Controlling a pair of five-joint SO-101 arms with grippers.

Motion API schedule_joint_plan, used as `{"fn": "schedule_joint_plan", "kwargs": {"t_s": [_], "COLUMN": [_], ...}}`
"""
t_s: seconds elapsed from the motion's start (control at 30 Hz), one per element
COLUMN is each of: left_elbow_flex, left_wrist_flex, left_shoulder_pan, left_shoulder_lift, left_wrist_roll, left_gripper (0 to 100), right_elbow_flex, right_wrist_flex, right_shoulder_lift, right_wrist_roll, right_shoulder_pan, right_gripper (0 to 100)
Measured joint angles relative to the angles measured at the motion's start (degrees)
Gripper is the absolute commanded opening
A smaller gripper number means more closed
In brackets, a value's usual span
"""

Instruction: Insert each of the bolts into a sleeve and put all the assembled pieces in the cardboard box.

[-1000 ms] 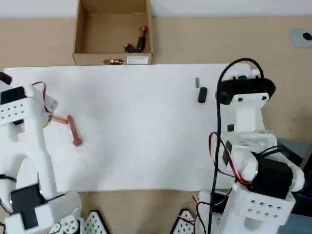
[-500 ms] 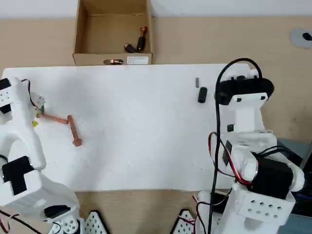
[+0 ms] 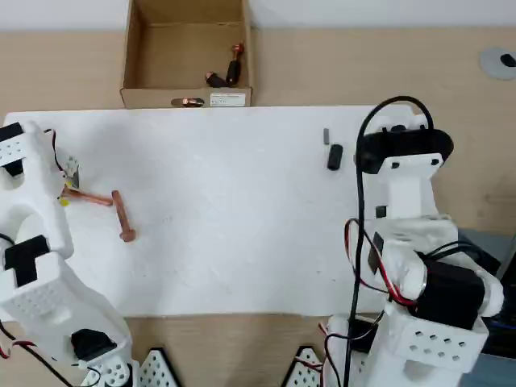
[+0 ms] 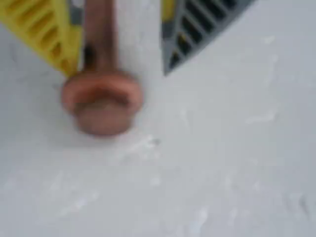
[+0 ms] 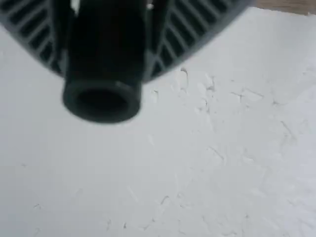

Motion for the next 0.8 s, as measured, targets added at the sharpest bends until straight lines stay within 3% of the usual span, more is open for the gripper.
{"fn": "schedule_joint_plan", "kwargs": {"t_s": [0.37,0.53,0.8], "left_elbow_flex": [-2.4,-3.3,-3.8], "left_wrist_flex": [0.1,0.1,-0.4], "left_shoulder_pan": [1.9,2.1,2.5], "left_shoulder_lift": [4.9,5.9,6.2], "left_wrist_roll": [0.0,0.1,0.4], "left_gripper": [12,0,0], "right_elbow_flex": [0.0,0.0,0.0], "right_wrist_flex": [0.0,0.0,0.0], "right_shoulder_lift": [0.0,0.0,0.0], "right_wrist_roll": [0.0,0.0,0.0], "right_shoulder_pan": [0.0,0.0,0.0], "right_gripper": [1.1,1.1,1.2]}}
